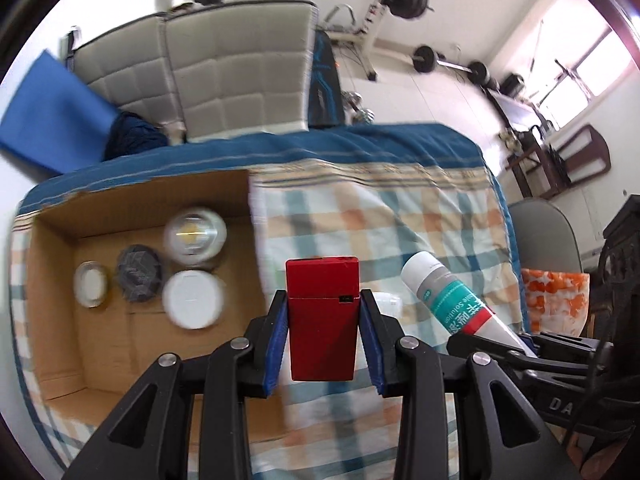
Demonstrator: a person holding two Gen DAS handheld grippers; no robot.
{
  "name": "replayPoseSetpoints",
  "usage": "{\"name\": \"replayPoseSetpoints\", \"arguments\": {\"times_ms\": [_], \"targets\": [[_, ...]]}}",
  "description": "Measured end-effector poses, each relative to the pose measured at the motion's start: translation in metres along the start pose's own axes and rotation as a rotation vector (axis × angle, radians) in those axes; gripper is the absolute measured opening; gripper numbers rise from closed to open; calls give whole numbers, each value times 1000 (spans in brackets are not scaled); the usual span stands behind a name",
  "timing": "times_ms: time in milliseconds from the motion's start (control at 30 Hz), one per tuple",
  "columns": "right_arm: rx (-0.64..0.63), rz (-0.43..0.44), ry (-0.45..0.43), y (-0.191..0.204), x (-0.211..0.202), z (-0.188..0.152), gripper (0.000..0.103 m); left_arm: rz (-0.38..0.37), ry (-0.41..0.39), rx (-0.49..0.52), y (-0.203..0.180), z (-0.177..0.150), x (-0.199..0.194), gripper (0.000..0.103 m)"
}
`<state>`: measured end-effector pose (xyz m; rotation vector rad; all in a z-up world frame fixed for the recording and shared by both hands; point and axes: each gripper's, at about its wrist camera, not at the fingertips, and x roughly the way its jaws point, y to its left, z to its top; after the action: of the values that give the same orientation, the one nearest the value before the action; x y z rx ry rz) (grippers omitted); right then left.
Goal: Organize rigid objects
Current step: 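Carry the bottle and red block into the box and open both tools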
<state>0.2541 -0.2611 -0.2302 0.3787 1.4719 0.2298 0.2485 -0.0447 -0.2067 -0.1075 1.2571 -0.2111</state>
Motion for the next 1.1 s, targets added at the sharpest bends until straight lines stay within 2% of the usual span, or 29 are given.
{"name": "replayPoseSetpoints", "arguments": {"times_ms": [167, 300, 400, 533, 667, 833, 900, 967, 1100], "targets": [[-88, 32, -34, 65, -11, -17, 34, 36, -33, -55, 60, -5, -28, 31], [-136, 26, -42, 114, 11, -20, 34, 64, -31, -95, 105, -11, -35, 31], [-161, -4, -37, 144, 37, -20, 34, 73, -13, -114, 133, -17, -31, 31], [-202, -108, -51, 177, 76, -17, 34, 82, 19, -134, 162, -19, -17, 31], [-224, -237, -74, 191, 119, -9, 34, 76, 56, -141, 181, -21, 3, 31], [-215, -371, -98, 190, 162, 2, 34, 60, 99, -148, 198, -23, 26, 31], [-196, -381, -71, 185, 176, 5, 34, 60, 118, -149, 201, -24, 36, 31], [-208, -424, -78, 185, 184, 5, 34, 51, 131, -151, 205, -25, 44, 31], [-210, -448, -71, 192, 196, 8, 35, 40, 158, -167, 214, -26, 59, 31]]}}
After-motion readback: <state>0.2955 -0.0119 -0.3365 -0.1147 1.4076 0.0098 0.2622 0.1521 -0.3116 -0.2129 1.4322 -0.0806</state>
